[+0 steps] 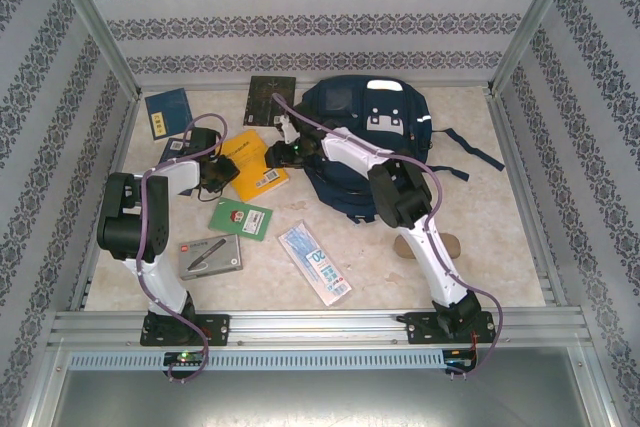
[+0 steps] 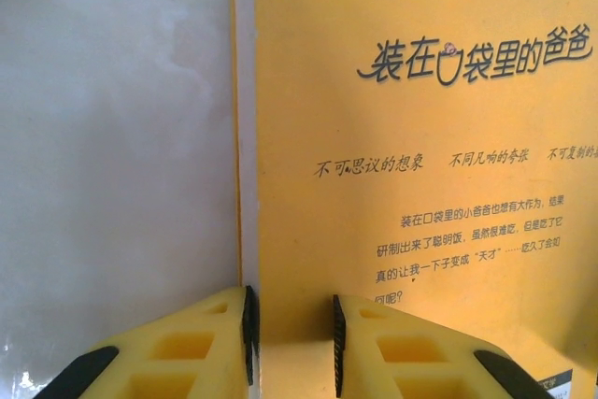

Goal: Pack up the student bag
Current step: Pick up the book from the top-left of the table.

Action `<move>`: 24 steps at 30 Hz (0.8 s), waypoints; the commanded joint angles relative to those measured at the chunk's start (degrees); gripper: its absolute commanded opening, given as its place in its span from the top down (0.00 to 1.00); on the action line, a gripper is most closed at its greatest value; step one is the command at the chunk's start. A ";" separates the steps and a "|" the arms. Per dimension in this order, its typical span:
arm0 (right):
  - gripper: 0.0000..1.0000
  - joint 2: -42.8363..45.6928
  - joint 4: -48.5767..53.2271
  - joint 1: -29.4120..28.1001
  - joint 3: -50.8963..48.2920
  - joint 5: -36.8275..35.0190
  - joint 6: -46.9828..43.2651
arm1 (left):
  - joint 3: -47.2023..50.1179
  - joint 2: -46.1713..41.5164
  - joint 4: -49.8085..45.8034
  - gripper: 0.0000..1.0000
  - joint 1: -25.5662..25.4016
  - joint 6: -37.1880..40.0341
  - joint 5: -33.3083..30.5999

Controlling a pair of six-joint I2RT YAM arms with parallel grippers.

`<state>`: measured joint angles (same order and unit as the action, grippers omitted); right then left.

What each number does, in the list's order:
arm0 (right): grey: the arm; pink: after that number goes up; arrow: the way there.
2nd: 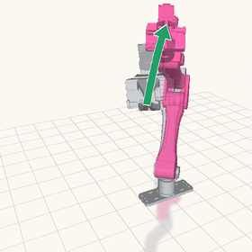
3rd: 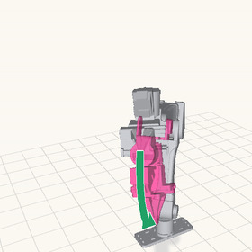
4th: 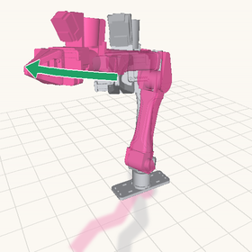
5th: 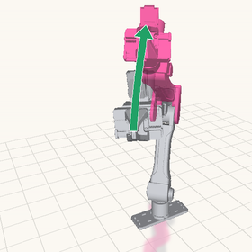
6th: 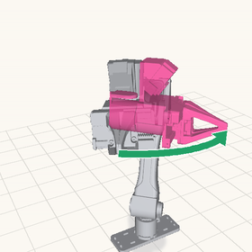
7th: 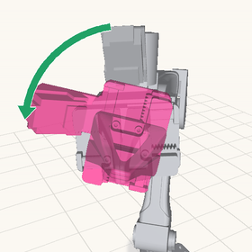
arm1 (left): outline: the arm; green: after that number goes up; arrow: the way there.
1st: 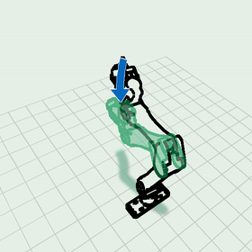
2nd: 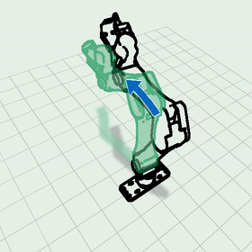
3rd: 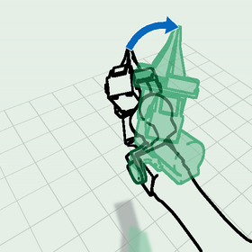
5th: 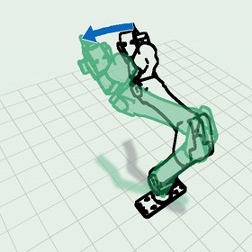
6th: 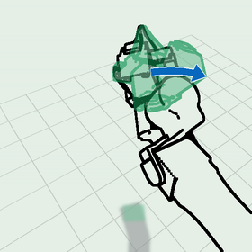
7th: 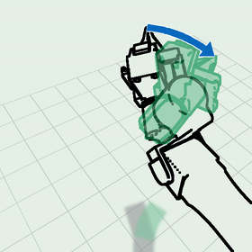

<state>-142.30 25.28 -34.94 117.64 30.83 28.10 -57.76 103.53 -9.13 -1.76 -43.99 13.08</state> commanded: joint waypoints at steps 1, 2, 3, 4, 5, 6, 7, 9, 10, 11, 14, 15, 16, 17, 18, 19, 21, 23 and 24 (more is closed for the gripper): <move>0.52 0.09 -12.16 -2.58 -0.35 16.71 8.06 | 2.64 3.27 1.38 0.73 -0.97 -0.51 4.42; 0.52 0.18 -14.23 -2.67 -0.51 17.99 9.82 | 2.89 3.02 1.70 0.73 -0.97 -0.57 4.54; 0.52 0.33 -16.04 -2.65 -0.79 18.91 11.41 | 3.27 2.80 1.98 0.73 -1.01 -0.78 4.70; 0.52 0.44 -18.09 -2.62 -0.99 19.58 13.36 | 3.79 2.51 2.41 0.73 -0.97 -1.08 4.89; 0.52 0.53 -18.92 -2.71 -0.91 19.87 14.64 | 4.26 2.23 2.83 0.73 -0.97 -1.26 5.14; 0.52 0.58 -19.29 -2.80 -0.68 19.97 15.12 | 4.67 2.00 3.18 0.73 -0.97 -1.52 5.34; 0.52 0.62 -20.00 -2.84 -0.71 20.06 15.80 | 5.02 1.70 3.55 0.73 -0.97 -1.67 5.49; 0.52 0.17 -19.09 -3.06 0.09 19.53 15.93 | 5.62 1.25 3.96 0.73 -0.97 -1.72 5.89; 0.53 -0.43 -16.93 -3.33 1.16 19.15 14.90 | 5.78 1.16 4.02 0.73 -0.97 -1.64 5.93; 0.53 -0.83 -15.87 -3.41 1.60 18.87 14.31 | 5.83 1.00 4.11 0.73 -0.97 -1.50 6.01; 0.53 -1.79 -15.46 -3.64 1.08 18.87 14.79 | 5.78 1.06 4.12 0.74 -0.88 -1.09 6.55; 0.53 -1.85 -15.06 -3.68 0.76 18.44 14.48 | 5.77 1.15 4.07 0.74 -0.79 -0.99 6.54; 0.53 -1.81 -14.72 -3.79 0.21 17.81 13.98 | 5.70 1.20 4.18 0.74 -0.71 -0.99 6.71; 0.53 -1.69 -13.91 -3.90 -0.03 17.04 13.15 | 5.60 1.28 4.20 0.74 -0.61 -0.77 6.89; 0.53 -1.76 -12.64 -3.98 0.02 15.94 12.01 | 5.41 1.33 4.09 0.74 -0.53 -0.63 6.87; 0.53 -1.76 -10.26 -4.14 0.32 14.13 10.36 | 5.20 1.46 3.96 0.73 -0.35 -0.42 6.93; 0.52 -1.24 -5.84 -4.40 0.22 9.29 7.03 | 4.64 1.66 3.53 0.74 -0.20 0.30 6.96; 0.51 0.13 -3.71 -4.69 -1.34 4.59 4.33 | 3.68 2.15 2.60 0.74 -0.09 1.74 6.83; 0.51 0.66 -2.71 -4.83 -1.67 2.42 3.37 | 3.10 2.43 1.88 0.74 -0.02 2.58 6.74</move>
<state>-142.30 17.45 -34.33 117.19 34.04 36.14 -54.39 102.50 -3.49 -0.62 -44.29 13.72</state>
